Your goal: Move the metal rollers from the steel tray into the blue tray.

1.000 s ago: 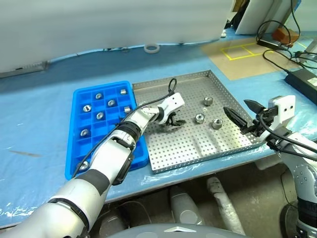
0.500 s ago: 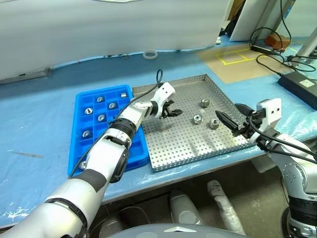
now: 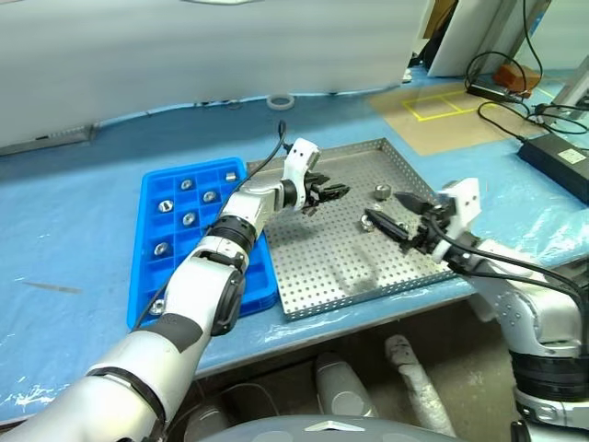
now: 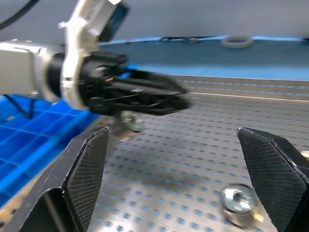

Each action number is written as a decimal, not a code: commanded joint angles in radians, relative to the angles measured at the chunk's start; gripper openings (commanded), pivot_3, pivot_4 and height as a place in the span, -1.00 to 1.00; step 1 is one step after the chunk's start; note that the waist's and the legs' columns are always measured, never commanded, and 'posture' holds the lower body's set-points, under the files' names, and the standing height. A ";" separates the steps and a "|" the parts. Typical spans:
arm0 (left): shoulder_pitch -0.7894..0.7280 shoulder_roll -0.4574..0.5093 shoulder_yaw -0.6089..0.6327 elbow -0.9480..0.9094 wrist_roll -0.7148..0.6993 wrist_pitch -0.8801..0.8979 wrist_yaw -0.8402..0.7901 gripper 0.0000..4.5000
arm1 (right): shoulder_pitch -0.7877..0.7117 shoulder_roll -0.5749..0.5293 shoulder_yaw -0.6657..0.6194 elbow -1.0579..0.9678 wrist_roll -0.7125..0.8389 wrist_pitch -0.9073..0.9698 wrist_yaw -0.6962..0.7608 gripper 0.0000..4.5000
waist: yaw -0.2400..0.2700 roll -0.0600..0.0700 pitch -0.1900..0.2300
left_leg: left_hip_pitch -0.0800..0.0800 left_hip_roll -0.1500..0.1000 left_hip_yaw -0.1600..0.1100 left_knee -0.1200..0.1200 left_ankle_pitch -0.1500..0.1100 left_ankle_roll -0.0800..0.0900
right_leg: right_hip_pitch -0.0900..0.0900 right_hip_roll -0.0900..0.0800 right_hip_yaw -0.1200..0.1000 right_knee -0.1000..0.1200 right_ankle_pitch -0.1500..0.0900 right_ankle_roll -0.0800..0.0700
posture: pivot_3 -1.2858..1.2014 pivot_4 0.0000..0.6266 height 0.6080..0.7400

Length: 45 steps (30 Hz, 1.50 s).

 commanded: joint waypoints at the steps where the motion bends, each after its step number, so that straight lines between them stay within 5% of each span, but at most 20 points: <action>1: -0.043 -0.009 0.049 -0.030 -0.058 0.023 0.023 0.49 | -0.058 0.017 0.066 0.035 -0.076 -0.006 -0.042 1.00 | 0.000 0.000 0.000 | 0.000 0.000 0.000 0.000 0.000 0.000 | 0.000 0.000 0.000 0.000 0.000 0.000 | -0.46 -1.00 1.00; 18: -0.040 -0.080 0.109 -0.067 -0.164 0.113 0.070 0.49 | -0.193 0.134 0.153 0.199 -0.179 -0.043 -0.033 1.00 | 0.010 -0.001 -0.001 | -0.014 0.001 -0.003 0.013 -0.003 0.006 | -0.006 -0.004 -0.005 0.006 0.000 -0.001 | -0.42 -1.00 1.00; 29: -0.018 -0.065 0.141 -0.133 -0.232 0.169 0.068 0.51 | -0.215 0.136 0.125 0.243 -0.209 -0.094 -0.014 -0.66 | 0.008 -0.001 -0.001 | -0.013 0.000 -0.003 0.018 -0.004 0.007 | -0.004 -0.007 -0.004 0.010 0.000 -0.001 | -0.40 -1.00 1.00; 45: 0.047 0.007 0.174 -0.236 -0.252 0.068 0.075 0.51 | -0.241 0.126 0.064 0.255 -0.191 -0.147 0.011 -0.69 | 0.027 -0.001 -0.001 | -0.014 0.000 -0.003 0.019 -0.002 0.009 | -0.005 -0.007 -0.005 0.013 0.000 -0.001 | -0.37 -1.00 1.00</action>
